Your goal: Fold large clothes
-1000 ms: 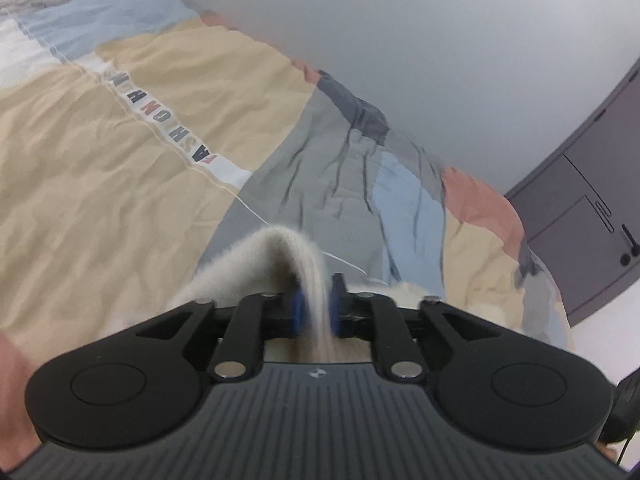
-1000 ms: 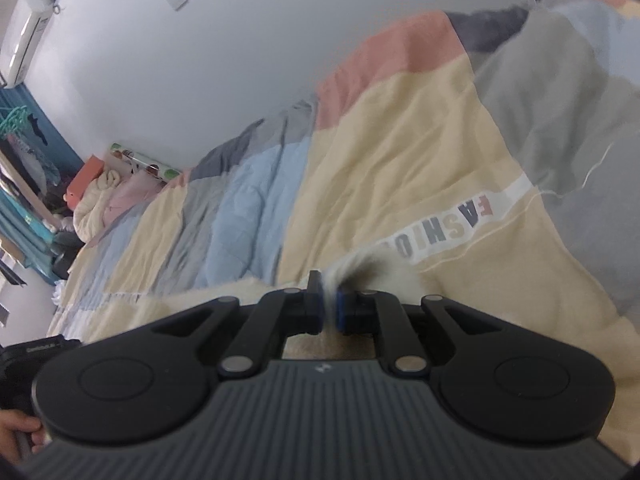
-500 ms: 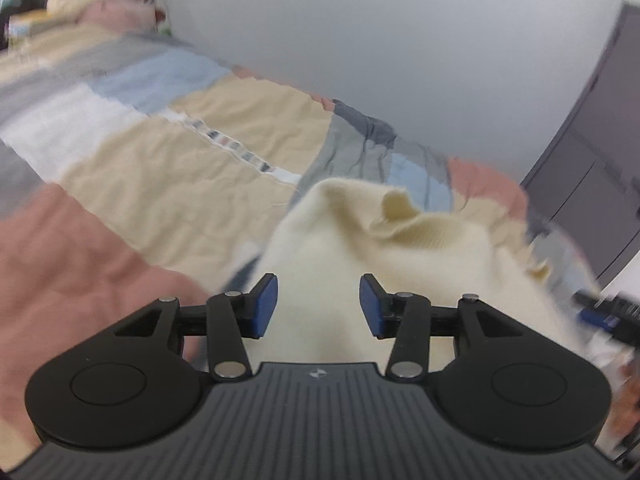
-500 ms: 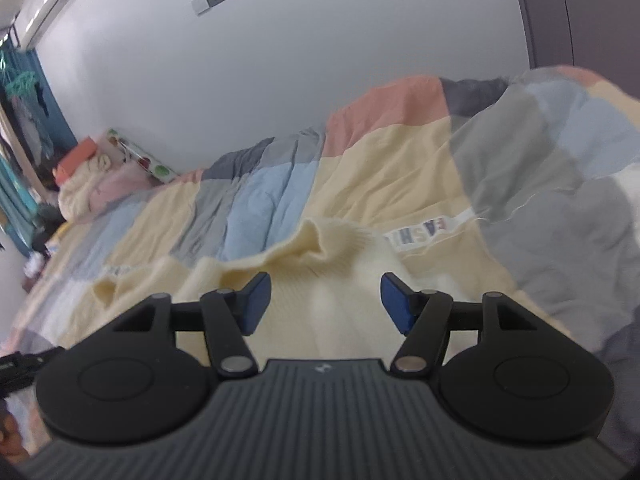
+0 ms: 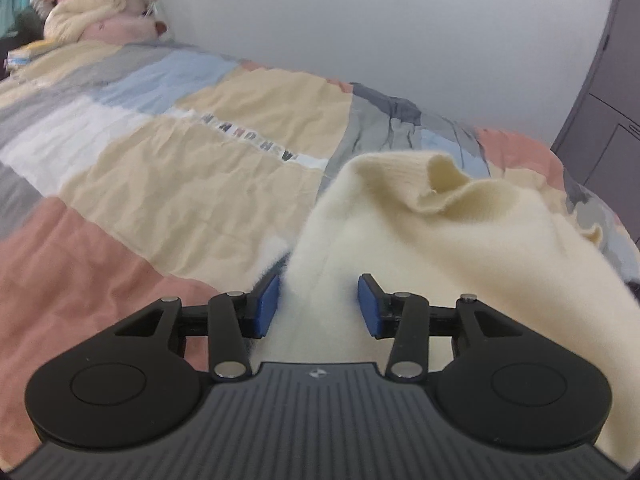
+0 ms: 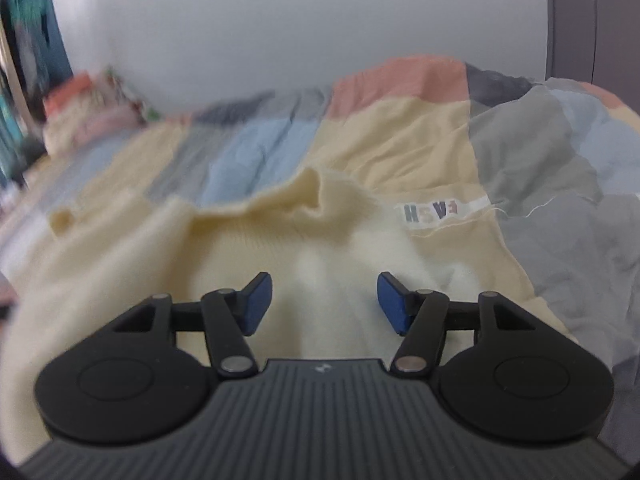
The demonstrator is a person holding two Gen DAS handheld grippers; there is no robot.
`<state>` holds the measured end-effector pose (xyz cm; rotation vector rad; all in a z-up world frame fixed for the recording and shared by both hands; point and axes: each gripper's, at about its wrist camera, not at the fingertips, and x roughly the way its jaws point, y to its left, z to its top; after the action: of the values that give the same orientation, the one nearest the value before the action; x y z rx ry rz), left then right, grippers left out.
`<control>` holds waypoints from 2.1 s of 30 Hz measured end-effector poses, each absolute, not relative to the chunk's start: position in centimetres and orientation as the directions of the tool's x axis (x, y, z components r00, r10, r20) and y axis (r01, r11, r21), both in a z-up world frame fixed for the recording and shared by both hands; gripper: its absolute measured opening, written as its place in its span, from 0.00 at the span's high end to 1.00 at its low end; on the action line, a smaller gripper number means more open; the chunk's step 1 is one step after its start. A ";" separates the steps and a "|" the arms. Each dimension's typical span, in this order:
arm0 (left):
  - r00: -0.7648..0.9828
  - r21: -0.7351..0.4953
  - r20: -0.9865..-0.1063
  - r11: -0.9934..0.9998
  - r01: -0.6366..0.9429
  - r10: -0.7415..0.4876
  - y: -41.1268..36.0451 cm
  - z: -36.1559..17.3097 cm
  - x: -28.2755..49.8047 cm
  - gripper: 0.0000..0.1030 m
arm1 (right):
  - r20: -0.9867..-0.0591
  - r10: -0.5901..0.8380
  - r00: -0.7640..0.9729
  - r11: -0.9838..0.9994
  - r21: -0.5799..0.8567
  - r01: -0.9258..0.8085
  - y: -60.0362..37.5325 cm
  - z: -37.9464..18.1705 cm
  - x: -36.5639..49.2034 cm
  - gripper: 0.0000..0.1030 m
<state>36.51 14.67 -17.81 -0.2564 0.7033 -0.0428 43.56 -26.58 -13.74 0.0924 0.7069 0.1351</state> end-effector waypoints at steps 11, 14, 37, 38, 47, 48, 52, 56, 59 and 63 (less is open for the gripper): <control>0.793 -0.195 -0.604 0.980 -0.048 -0.081 14.2 -17.4 36.6 0.88 | -0.576 0.096 0.811 0.995 0.046 -0.085 -26.2 -13.7 43.5 0.89; 0.823 -0.256 -0.562 0.964 -0.074 -0.087 15.4 -16.1 35.6 0.89 | -0.520 0.064 0.852 0.998 0.040 -0.051 -27.1 -12.2 42.7 0.89; 0.807 -0.414 -0.582 0.890 -0.190 -0.099 17.5 -17.1 33.4 0.87 | -0.575 -0.009 0.818 0.991 0.101 0.083 -31.5 -14.4 43.3 0.86; 0.810 -0.403 -0.578 0.897 -0.183 -0.094 17.3 -16.6 32.8 0.87 | -0.569 -0.004 0.822 0.992 0.103 0.076 -31.4 -14.0 42.9 0.86; 0.819 -0.448 -0.543 0.889 -0.097 -0.185 14.5 -13.8 26.9 0.86 | -0.516 0.046 0.855 0.997 0.080 -0.005 -29.1 -9.8 37.0 0.86; 0.819 -0.452 -0.541 0.888 -0.088 -0.194 14.1 -13.7 26.3 0.86 | -0.510 0.058 0.858 0.996 0.088 -0.015 -28.9 -9.4 36.2 0.86; 0.819 -0.420 -0.535 0.906 -0.046 -0.206 12.0 -12.9 23.3 0.80 | -0.487 0.106 0.867 0.991 0.127 -0.050 -27.7 -7.9 32.5 0.86; 0.813 -0.449 -0.529 0.893 -0.026 -0.242 11.0 -12.6 20.8 0.73 | -0.468 0.177 0.866 0.977 0.193 -0.095 -26.6 -7.1 28.4 0.86; 0.800 -0.504 -0.521 0.864 -0.007 -0.298 10.7 -12.9 19.0 0.69 | -0.471 0.251 0.845 0.958 0.246 -0.147 -25.8 -7.1 26.3 0.86; 0.766 -0.563 -0.538 0.826 -0.016 -0.351 9.9 -14.0 17.1 0.64 | -0.490 0.326 0.808 0.927 0.332 -0.173 -25.0 -7.6 24.3 0.86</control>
<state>17.06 9.85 -14.02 -0.5793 0.6809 -0.1935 24.32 -24.98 -7.63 0.2795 0.5706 0.2706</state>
